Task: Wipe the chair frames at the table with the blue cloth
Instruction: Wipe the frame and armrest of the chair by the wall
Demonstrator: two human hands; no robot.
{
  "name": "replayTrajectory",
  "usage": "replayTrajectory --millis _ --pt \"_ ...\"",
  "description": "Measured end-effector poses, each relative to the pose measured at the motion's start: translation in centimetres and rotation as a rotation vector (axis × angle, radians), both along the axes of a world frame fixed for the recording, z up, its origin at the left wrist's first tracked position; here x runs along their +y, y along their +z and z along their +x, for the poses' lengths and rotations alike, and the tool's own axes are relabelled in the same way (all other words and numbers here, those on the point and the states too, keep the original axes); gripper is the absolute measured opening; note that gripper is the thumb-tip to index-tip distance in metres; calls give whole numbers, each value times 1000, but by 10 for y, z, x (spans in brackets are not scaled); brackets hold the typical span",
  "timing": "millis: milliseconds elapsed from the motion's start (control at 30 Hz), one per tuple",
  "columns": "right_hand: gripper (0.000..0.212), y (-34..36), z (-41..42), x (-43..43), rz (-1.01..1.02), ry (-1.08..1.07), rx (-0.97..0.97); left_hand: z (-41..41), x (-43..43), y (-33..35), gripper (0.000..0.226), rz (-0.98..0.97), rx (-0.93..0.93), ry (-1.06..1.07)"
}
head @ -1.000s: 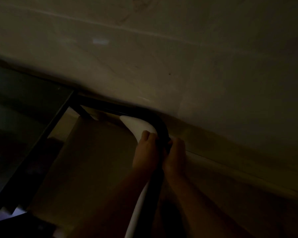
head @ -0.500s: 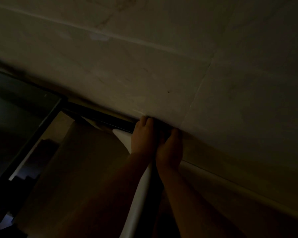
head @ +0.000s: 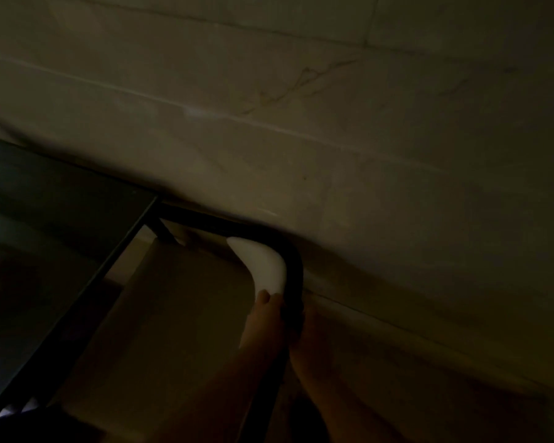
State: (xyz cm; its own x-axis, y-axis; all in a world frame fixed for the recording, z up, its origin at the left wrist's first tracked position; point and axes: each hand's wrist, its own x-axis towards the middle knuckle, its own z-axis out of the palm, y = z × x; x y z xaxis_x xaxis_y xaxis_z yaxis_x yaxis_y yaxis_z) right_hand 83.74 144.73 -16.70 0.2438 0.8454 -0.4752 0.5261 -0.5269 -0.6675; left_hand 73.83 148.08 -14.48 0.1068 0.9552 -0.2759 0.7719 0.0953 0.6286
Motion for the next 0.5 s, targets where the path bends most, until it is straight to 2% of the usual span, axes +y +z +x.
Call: replayTrajectory --millis 67,133,167,267,333,500 --pt "40 11 -3 -46 -19 81 110 -23 -41 8 21 -94 95 -81" --pt "37 27 -3 -92 -43 174 107 -43 -85 27 20 -159 194 -169" --pt "31 35 -4 -115 -31 189 95 -51 -107 36 20 -177 180 -175" --pt "14 57 -7 -169 106 136 69 -64 -160 62 13 -68 53 -133" --pt "23 81 -8 -199 189 104 52 -68 -189 85 9 21 -74 -117" --pt "25 140 2 -257 349 105 66 -77 -252 141 10 171 -232 -123"
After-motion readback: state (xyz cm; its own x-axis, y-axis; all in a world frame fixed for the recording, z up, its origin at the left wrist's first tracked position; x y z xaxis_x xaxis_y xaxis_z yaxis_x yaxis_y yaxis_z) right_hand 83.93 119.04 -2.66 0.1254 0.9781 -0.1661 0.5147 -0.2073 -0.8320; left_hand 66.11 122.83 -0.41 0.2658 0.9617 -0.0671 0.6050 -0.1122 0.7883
